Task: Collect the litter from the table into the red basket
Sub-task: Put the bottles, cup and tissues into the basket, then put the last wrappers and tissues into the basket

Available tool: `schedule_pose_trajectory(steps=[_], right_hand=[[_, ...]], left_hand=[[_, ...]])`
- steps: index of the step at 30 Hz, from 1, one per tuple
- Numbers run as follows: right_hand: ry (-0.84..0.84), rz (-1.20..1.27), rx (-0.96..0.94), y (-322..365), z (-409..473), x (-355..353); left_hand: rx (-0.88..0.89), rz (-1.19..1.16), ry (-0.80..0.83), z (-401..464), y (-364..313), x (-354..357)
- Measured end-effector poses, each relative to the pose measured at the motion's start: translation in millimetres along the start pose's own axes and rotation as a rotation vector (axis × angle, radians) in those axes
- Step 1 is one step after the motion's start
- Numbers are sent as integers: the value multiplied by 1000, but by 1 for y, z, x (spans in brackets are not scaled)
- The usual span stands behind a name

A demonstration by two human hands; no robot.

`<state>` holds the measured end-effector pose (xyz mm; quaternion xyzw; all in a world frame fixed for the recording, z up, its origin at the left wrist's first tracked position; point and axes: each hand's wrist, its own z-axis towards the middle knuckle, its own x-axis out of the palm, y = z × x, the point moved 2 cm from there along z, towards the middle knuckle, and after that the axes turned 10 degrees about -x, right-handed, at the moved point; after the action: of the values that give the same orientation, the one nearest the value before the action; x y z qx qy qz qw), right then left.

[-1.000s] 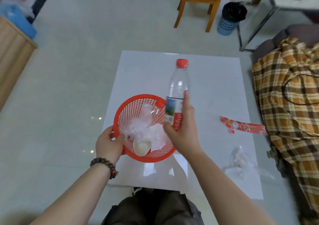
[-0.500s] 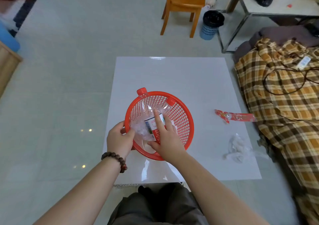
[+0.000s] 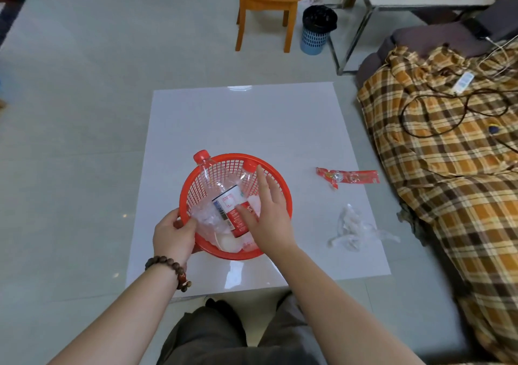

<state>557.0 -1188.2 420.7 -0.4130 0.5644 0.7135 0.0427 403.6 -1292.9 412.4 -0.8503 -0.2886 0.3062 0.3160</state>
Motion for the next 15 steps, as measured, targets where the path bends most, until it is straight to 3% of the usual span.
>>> schedule_pose_trajectory(steps=[3,6,12,15], right_hand=[[-103,22,32,-51,0,-43],[-65,-64,95,-122,-9,-87],[329,-328,394,-281,-51,-153],[485,-367,394,-321,-60,-155]], left_hand=[[-32,-37,-60,-11,1,35],[-68,-111,-142,-25,4,74],[-201,-241,-232,-45,12,139],[-220,-262,-241,-45,13,157]])
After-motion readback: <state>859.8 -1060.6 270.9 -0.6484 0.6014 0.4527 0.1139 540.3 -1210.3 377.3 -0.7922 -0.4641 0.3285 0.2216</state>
